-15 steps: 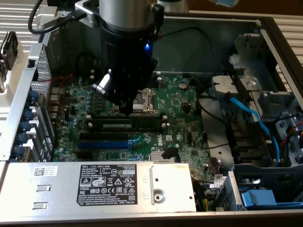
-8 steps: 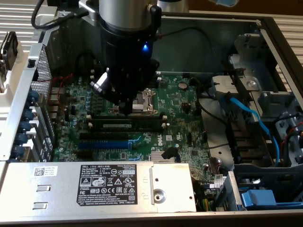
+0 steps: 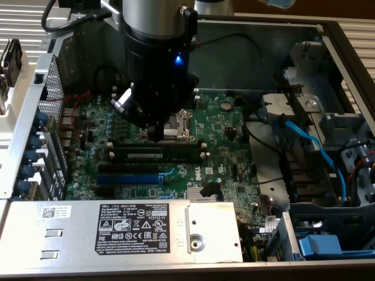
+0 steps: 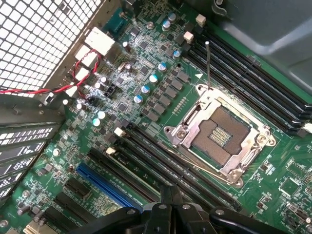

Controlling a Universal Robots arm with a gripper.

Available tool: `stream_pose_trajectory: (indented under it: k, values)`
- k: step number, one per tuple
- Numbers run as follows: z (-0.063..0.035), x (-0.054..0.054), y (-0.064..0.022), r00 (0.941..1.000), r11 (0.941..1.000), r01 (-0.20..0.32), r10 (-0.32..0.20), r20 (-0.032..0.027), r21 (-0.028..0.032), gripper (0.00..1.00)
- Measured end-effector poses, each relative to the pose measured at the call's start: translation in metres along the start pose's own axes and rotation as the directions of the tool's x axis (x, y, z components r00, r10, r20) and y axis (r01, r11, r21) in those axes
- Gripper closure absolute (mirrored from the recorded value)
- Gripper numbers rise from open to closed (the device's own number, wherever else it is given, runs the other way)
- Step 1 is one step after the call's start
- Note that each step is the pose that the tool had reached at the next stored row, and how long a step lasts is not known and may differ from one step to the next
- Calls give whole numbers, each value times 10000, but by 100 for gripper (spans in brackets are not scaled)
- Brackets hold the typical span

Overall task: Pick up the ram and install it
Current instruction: 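Press down the ram until it locks into place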

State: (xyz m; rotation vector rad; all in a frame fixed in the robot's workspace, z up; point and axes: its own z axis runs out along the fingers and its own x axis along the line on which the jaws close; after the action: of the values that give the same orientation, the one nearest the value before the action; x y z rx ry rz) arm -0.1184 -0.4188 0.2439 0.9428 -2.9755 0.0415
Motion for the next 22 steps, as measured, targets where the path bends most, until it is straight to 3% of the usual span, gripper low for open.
stream_pose_trajectory:
  k: [8,12,18,22]
  values:
    - [0,-1,1,9968,9969,-778,776,206,123,90]
    - [0,-1,1,9925,9927,-1198,1194,277,159,90]
    - [-1,0,1,9803,9805,-1958,1953,278,145,90]
    - [-1,0,1,9670,9671,-2540,2536,263,132,90]
